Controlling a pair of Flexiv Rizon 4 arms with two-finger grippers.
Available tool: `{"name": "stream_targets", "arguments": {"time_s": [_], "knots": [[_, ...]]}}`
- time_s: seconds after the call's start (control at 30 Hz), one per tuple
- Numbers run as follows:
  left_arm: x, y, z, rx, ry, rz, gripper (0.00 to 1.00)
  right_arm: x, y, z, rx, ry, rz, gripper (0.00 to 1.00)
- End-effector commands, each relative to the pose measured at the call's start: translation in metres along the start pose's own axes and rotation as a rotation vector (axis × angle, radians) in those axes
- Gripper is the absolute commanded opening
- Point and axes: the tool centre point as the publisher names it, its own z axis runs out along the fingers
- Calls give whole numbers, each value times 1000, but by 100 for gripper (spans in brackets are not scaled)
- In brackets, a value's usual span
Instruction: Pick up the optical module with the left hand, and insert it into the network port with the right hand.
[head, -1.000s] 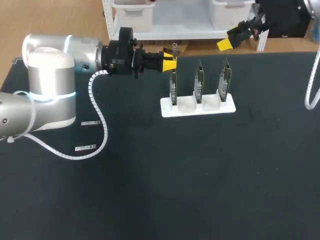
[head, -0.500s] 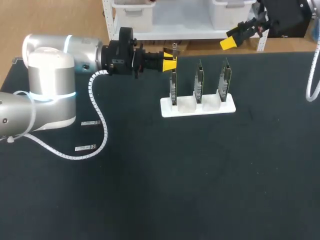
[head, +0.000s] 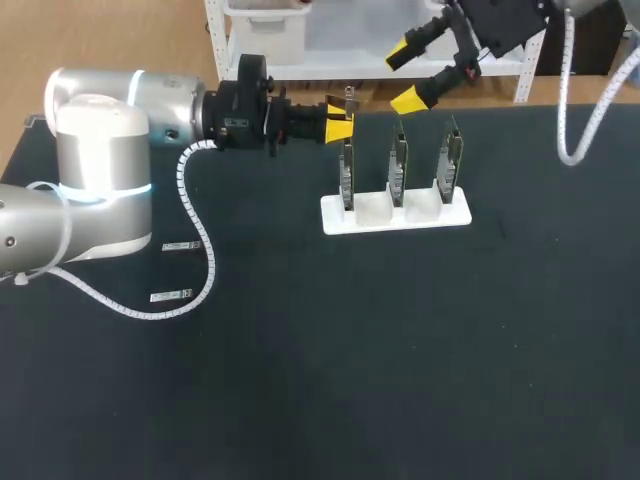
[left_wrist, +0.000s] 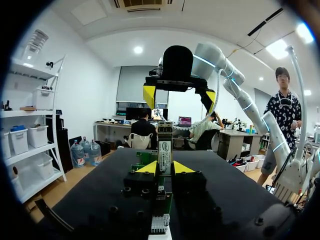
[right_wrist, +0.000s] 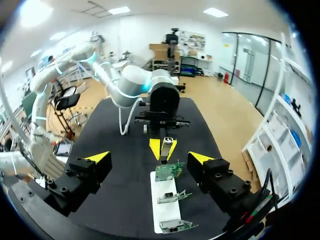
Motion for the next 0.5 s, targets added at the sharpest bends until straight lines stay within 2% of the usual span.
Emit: {"name": "stream_targets", "arguments": {"time_s": [0.03,0.5], "knots": [[0,3,0,5,2,0,0,-2,-10,10,-41,13,-7,100],[0,3,0,5,2,0,0,-1,-14,39,-41,19,6,100]]}}
